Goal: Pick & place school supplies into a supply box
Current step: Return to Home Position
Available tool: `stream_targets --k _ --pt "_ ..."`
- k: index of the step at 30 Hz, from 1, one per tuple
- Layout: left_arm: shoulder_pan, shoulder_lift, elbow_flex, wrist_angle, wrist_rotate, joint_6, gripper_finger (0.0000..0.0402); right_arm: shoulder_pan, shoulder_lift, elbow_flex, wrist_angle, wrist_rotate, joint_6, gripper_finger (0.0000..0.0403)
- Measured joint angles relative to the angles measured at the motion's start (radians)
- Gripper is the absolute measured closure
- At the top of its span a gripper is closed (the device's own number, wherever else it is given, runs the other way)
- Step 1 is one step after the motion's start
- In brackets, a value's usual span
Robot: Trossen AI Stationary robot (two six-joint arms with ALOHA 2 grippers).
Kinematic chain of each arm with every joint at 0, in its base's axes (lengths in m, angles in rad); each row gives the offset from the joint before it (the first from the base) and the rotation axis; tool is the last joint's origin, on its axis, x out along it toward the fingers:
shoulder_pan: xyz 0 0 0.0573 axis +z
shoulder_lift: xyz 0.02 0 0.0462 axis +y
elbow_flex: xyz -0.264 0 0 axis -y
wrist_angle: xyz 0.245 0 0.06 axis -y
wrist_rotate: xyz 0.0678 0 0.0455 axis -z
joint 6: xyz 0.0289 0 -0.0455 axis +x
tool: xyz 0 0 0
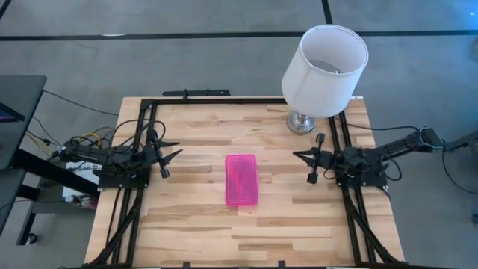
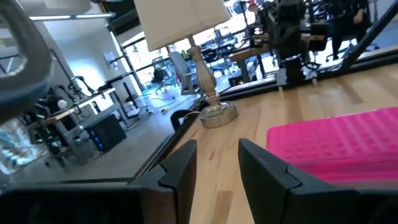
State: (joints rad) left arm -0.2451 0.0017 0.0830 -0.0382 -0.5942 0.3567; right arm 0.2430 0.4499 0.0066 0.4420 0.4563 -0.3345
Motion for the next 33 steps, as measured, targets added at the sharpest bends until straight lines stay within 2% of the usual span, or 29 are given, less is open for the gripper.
stream_targets --k 4,10,16,21,29,33 --pt "0.001 0.000 0.000 0.001 0.003 0.015 0.0288 0.050 -0.097 0.000 -0.096 0.048 -0.007 0.0403" --pt "0.046 0.000 -0.011 0.044 0.251 0.010 0.0288 0.080 -0.198 0.000 -0.142 0.041 -0.033 0.0403" --pt "0.137 0.001 -0.072 0.166 0.277 0.022 0.0288 0.074 -0.231 -0.001 -0.191 0.040 -0.033 0.0403" --pt "0.241 0.001 -0.072 0.176 0.366 0.021 0.0288 0.028 -0.256 -0.001 -0.239 0.036 -0.018 0.0403" --pt "0.376 0.000 -0.073 0.144 0.515 -0.022 0.0288 -0.063 -0.330 -0.001 -0.338 -0.101 0.023 0.0403" --pt "0.397 0.000 -0.073 0.098 0.555 -0.036 0.0288 -0.075 -0.364 -0.001 -0.377 -0.117 0.031 0.0403"
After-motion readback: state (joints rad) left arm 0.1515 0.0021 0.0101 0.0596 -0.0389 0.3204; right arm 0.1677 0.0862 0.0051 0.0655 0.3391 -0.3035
